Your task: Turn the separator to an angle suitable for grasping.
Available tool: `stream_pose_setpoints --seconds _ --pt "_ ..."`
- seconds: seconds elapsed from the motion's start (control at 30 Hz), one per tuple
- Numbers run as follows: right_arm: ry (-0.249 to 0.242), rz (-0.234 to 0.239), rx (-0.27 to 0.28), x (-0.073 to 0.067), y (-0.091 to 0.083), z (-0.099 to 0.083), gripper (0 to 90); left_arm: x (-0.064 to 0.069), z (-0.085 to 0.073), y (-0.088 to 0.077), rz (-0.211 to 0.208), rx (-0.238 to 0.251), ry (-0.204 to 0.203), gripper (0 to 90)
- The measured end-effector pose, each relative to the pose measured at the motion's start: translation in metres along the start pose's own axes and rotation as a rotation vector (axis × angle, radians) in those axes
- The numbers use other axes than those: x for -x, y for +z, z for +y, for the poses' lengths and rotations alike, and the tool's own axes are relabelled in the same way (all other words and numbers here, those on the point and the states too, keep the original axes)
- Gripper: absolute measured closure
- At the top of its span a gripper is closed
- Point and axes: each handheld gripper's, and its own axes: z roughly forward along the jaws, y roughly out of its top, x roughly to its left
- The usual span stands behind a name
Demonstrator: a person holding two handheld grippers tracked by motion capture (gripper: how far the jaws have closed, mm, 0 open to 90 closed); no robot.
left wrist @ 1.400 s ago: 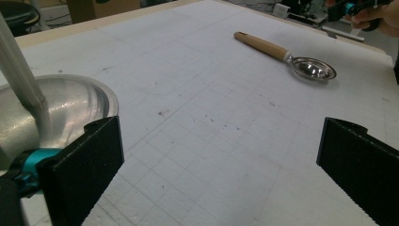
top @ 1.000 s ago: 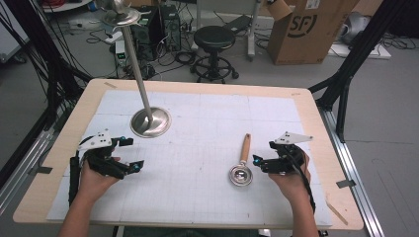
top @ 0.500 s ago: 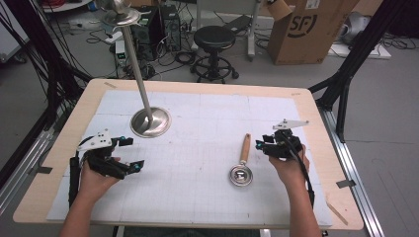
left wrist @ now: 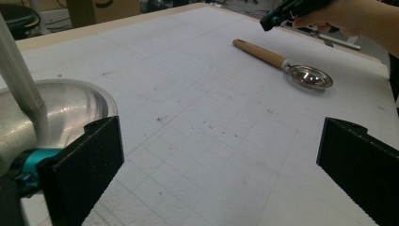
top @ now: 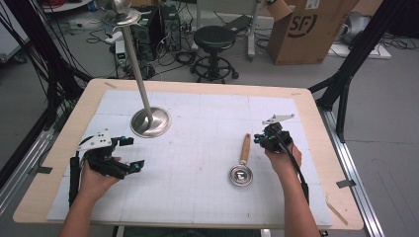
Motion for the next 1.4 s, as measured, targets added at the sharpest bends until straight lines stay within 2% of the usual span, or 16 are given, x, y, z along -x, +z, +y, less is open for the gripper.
stream_pose_setpoints --seconds 0.07,0.17,0.4,0.57,0.9,1.03,1.13,1.27,1.4 --pt "0.001 0.013 -0.031 0.001 0.008 0.001 90.0 0.000 0.000 0.001 0.000 -0.001 -0.003 1.6" --pt "-0.009 0.007 -0.059 0.000 0.016 0.000 90.0 0.000 0.000 0.001 0.000 -0.003 -0.002 1.6" --pt "0.003 0.009 -0.096 0.002 0.030 -0.002 90.0 -0.002 -0.002 0.002 0.010 -0.013 -0.005 1.6" --pt "0.000 0.029 -0.099 0.000 0.034 -0.001 90.0 -0.001 -0.002 0.004 0.007 -0.020 -0.002 1.6" --pt "-0.038 0.054 -0.122 -0.016 0.046 0.014 90.0 -0.001 -0.001 0.002 0.008 -0.014 -0.004 1.6" --pt "-0.068 0.082 -0.129 -0.028 0.054 0.022 90.0 -0.002 -0.001 0.002 0.004 -0.016 -0.005 1.6" --pt "-0.078 0.091 -0.133 -0.034 0.056 0.025 90.0 -0.002 -0.001 0.001 0.008 -0.014 -0.008 1.6" --pt "-0.116 0.118 -0.127 -0.047 0.059 0.028 90.0 -0.001 -0.001 0.001 0.007 -0.014 -0.005 1.6" --pt "-0.144 0.157 -0.125 -0.059 0.060 0.031 90.0 -0.001 -0.001 0.001 0.005 -0.009 -0.008 1.6"
